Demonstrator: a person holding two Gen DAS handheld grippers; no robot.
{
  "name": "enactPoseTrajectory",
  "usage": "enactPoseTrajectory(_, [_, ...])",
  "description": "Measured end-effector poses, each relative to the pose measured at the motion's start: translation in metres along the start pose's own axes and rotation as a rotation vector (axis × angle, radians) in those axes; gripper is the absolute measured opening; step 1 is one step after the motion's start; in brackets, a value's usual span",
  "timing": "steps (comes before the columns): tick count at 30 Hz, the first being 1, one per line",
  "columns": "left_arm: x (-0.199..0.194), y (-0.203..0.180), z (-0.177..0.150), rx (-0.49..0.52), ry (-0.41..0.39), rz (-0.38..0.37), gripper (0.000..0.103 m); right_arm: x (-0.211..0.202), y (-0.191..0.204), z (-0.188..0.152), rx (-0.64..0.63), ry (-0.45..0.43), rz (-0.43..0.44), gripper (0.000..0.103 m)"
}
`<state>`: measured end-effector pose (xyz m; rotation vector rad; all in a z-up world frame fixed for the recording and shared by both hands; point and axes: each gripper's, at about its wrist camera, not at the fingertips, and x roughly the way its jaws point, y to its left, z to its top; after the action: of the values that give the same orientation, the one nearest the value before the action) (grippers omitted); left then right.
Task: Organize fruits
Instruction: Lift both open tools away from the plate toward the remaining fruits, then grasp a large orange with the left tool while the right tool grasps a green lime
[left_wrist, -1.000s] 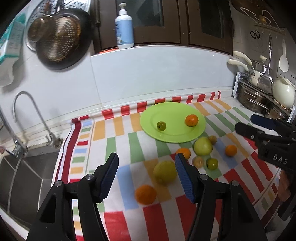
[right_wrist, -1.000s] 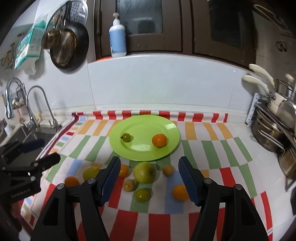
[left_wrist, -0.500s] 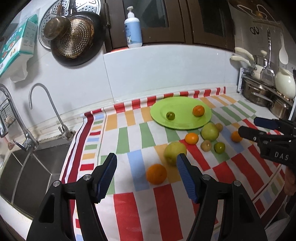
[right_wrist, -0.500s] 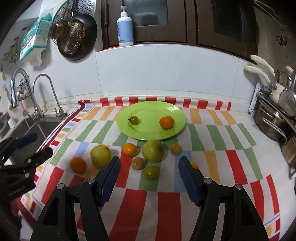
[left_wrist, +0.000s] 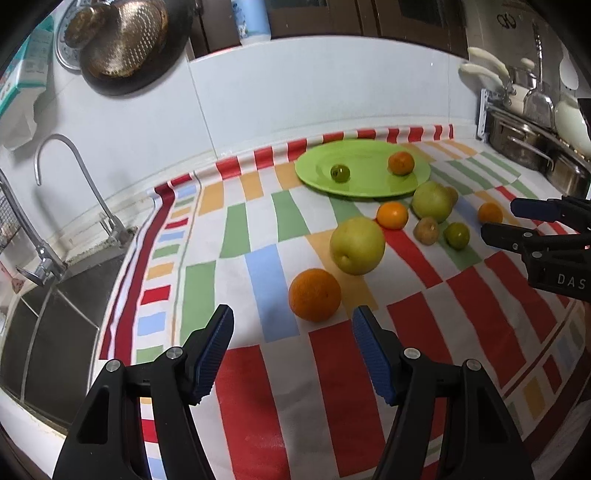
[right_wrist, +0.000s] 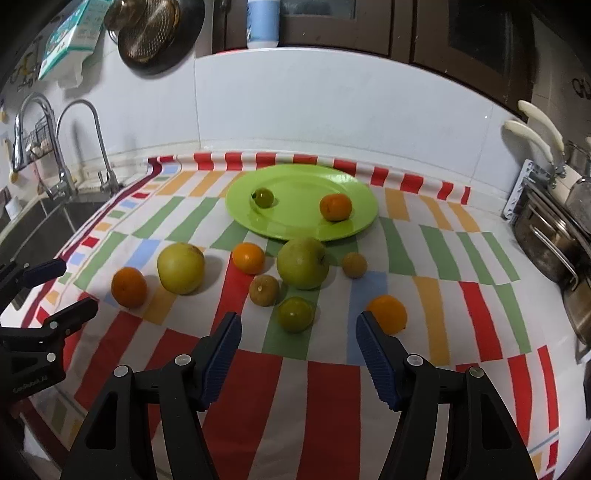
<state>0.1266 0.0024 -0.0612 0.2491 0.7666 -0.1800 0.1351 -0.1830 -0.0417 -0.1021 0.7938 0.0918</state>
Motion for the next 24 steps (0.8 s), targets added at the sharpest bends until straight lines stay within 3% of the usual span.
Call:
enactPoseTrajectory(5, [0.018, 0.002, 0.003, -0.021, 0.052, -0.026, 0.066, 0.018, -0.002, -0.001, 0.008, 0.045, 0.010, 0.065])
enactPoseTrajectory(11, [0.036, 0.001, 0.008, -0.010, 0.081, -0.028, 0.065, 0.040, -0.005, 0.001, 0.030, 0.094, 0.046, 0.056])
enactPoseTrajectory(19, [0.053, -0.001, 0.014, -0.031, 0.122, -0.075, 0.054, 0.059, -0.007, 0.003, 0.051, 0.134, 0.072, 0.050])
enactPoseTrajectory(24, [0.058, -0.003, 0.018, -0.032, 0.125, -0.094, 0.041, 0.064, -0.011, 0.004, 0.071, 0.140, 0.088, 0.045])
